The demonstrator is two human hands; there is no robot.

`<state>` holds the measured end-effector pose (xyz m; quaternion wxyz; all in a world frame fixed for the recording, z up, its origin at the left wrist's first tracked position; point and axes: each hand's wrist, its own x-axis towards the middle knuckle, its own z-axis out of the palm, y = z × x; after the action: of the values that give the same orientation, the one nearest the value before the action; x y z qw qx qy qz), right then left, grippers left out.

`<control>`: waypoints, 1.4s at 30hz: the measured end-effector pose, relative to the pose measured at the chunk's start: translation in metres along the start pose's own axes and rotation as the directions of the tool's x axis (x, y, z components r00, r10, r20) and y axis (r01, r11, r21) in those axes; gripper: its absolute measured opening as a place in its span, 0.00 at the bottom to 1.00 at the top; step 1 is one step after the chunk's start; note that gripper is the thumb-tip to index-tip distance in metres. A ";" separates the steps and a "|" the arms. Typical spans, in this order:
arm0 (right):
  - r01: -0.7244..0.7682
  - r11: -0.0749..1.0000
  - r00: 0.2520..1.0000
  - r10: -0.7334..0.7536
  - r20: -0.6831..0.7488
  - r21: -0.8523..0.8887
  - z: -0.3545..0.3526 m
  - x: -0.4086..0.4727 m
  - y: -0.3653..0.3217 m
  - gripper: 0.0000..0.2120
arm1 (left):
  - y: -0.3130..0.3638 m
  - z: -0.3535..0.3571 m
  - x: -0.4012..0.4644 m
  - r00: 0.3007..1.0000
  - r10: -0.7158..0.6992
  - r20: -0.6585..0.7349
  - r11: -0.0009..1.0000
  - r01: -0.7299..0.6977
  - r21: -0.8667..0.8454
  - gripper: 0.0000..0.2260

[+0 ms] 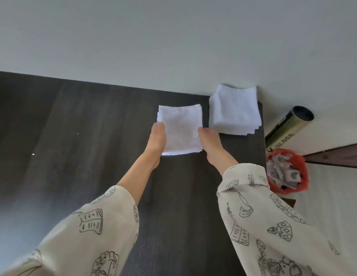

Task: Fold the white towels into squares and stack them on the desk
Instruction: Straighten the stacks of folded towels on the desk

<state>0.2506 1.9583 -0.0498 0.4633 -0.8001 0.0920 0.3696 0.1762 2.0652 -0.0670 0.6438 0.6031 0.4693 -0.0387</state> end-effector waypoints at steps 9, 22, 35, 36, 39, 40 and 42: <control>-0.007 0.998 0.998 0.011 -0.064 0.062 -0.021 0.011 0.015 0.09 | 0.011 0.011 0.027 0.995 -0.029 -0.096 0.993 0.018 -0.119 0.13; -0.409 0.320 0.903 0.280 0.327 0.855 -0.018 -0.001 0.004 0.24 | -0.004 0.027 0.015 0.990 0.114 0.078 0.991 -0.107 -0.083 0.22; -0.425 0.084 0.884 0.251 0.394 0.901 -0.014 0.006 -0.016 0.19 | 0.020 0.028 0.048 0.982 0.128 0.136 0.991 -0.131 0.010 0.29; -0.422 0.089 0.886 0.251 0.389 0.902 -0.014 0.006 -0.017 0.18 | 0.020 0.028 0.049 0.983 0.128 0.131 0.992 -0.130 0.003 0.29; -0.407 0.129 0.898 0.238 0.371 0.904 -0.011 0.010 -0.019 0.17 | 0.023 0.030 0.049 0.986 0.129 0.105 0.992 -0.128 -0.008 0.26; -0.408 0.132 0.900 0.225 0.373 0.904 -0.011 0.012 -0.018 0.18 | 0.024 0.031 0.048 0.983 0.147 0.109 0.989 -0.147 -0.010 0.23; -0.403 0.117 0.904 0.207 0.375 0.908 -0.009 0.016 -0.017 0.17 | 0.026 0.033 0.048 0.976 0.179 0.124 0.984 -0.179 -0.011 0.20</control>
<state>0.2748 1.9631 -0.0462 0.7814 -0.2543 0.4303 0.3736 0.2374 2.0706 -0.0842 0.6725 0.6396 0.3720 -0.0182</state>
